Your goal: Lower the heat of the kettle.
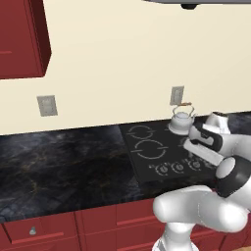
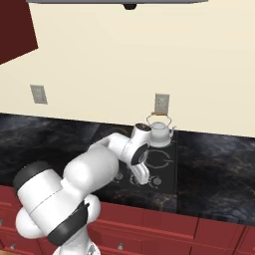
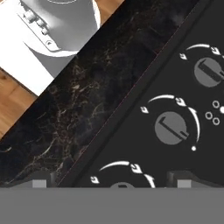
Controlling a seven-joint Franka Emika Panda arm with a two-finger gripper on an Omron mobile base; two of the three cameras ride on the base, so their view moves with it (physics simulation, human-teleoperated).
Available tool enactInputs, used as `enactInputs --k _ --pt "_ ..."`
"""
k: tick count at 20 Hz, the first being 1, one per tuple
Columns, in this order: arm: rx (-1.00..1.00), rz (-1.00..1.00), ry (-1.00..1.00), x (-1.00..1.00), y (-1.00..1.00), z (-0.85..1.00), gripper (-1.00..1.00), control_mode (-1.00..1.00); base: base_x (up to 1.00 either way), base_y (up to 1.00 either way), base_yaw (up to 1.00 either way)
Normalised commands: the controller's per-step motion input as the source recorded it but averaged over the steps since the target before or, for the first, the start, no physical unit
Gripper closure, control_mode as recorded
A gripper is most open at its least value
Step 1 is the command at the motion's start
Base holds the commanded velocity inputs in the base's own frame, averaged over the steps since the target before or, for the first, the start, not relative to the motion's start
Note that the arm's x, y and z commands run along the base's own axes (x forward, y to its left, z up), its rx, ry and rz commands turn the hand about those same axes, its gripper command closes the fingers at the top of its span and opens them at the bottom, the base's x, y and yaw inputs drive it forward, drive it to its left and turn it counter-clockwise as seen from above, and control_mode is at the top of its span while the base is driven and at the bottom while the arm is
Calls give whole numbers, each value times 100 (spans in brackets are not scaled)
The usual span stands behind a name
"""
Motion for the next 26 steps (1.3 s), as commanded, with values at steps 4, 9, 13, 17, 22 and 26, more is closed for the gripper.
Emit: enactInputs --k 4,9,13,17,22,26 --pt "0 5 0 9 -23 -35 -100 -100 0 0 0" --pt "0 4 0 13 -8 -31 -100 -100 0 0 0" --pt "0 0 0 24 0 -21 -100 -100 0 0 0" --pt "0 1 0 18 0 -15 -100 -100 0 0 0" --pt "0 1 0 11 0 -14 -100 -100 0 0 0" --pt "0 1 -1 4 0 -24 100 -100 0 0 0"
